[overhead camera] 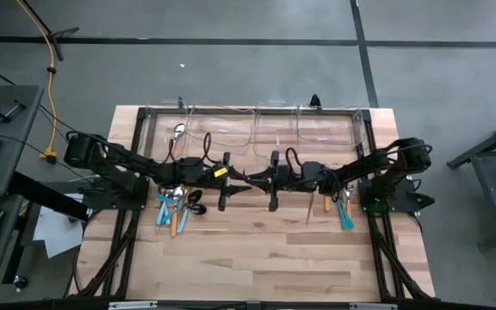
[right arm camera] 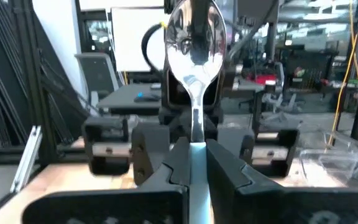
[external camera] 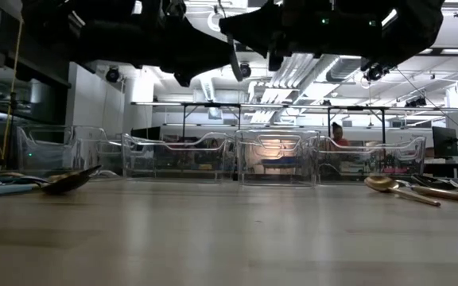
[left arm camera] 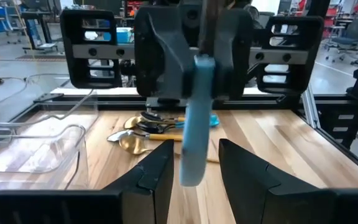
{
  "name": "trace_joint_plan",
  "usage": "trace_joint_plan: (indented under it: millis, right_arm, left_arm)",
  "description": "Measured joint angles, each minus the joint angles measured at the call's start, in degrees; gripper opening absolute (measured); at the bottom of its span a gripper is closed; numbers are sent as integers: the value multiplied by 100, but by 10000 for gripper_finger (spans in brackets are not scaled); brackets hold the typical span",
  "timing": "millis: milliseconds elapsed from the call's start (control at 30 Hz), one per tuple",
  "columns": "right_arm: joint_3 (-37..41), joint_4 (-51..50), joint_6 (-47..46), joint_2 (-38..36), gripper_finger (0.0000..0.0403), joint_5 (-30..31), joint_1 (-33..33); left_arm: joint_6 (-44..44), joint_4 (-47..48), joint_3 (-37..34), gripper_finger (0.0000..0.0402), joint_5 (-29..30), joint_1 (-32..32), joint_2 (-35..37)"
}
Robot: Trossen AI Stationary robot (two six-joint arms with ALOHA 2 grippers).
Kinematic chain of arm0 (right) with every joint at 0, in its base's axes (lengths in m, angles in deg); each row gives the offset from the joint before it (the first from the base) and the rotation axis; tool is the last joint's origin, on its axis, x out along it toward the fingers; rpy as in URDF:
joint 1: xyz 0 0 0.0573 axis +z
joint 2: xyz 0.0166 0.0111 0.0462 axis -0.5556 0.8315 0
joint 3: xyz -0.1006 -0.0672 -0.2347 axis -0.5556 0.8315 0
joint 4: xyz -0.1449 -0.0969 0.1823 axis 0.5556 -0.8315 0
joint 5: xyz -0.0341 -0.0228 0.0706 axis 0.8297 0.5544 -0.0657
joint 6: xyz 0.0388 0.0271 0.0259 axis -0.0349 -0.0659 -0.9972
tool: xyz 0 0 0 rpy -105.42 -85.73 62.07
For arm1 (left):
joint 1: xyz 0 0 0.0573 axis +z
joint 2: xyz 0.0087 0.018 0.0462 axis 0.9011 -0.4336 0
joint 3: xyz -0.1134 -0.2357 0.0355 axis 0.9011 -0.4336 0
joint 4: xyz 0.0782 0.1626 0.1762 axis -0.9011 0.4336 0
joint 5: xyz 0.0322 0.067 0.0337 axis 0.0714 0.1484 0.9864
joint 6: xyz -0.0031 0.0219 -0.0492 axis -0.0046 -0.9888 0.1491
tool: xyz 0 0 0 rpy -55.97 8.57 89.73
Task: Sort silverware by color (type)
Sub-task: Put the blue spoon into the middle left transparent bin
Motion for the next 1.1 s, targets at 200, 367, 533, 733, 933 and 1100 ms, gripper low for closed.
trace_joint_plan:
  millis: [200,367,533,733,933,1100]
  right_arm:
    - [0,105,5,-2,14,1,12]
    - [4,257,-19,-2,14,-72,12]
    - [4,386,-41,-2,14,-127,45]
    - [4,424,11,-2,14,-114,98]
    - [7,390,-7,-2,14,-103,98]
    - [9,260,11,-2,49,-79,98]
  left_arm:
    - [43,-77,0,117,-1,-4,1]
    - [200,-201,116,117,-3,-81,-2]
    - [197,-503,181,117,1,-190,-164]
    - [197,-590,181,113,24,-175,-207]
    - [39,-626,181,35,48,-174,-207]
    - [42,-479,181,30,240,-179,-193]
